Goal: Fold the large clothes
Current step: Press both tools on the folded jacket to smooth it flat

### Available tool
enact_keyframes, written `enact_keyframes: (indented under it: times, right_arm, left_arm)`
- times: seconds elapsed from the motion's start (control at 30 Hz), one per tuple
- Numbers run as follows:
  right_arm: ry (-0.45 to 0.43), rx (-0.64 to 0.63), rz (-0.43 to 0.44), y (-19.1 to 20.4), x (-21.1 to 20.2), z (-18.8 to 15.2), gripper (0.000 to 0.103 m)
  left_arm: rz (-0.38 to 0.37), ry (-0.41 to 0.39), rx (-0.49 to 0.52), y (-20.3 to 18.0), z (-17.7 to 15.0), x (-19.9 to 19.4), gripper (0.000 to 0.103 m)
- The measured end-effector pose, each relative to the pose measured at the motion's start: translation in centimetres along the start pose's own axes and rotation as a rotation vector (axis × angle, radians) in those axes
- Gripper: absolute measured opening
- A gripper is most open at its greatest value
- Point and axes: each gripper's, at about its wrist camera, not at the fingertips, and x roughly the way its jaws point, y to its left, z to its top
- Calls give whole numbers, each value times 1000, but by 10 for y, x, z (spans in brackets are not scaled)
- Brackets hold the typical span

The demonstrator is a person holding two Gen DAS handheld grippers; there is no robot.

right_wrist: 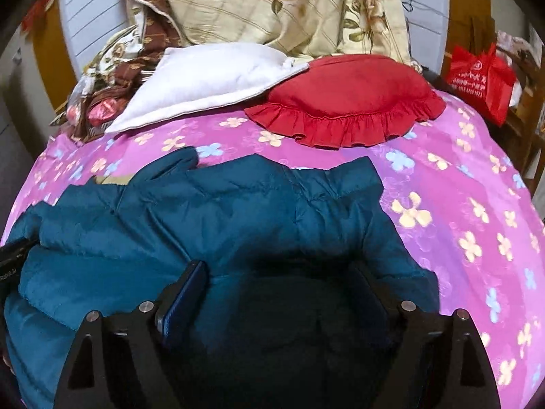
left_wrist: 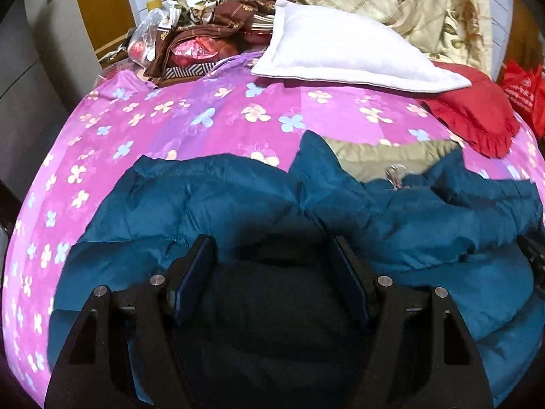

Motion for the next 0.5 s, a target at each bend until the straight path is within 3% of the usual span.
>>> enact_keyframes:
  times: [0.27, 0.4, 0.5]
  right_arm:
    - [5, 25, 25, -4, 18, 8, 86]
    - [7, 11, -14, -2, 3, 6, 86]
    - [-31, 25, 10, -7, -32, -3, 86]
  left_arm:
    - [-15, 0, -22, -1, 7, 15, 73]
    - [-64, 0, -52, 18, 4, -12, 73]
    - [-70, -39, -94, 44, -1, -41, 73]
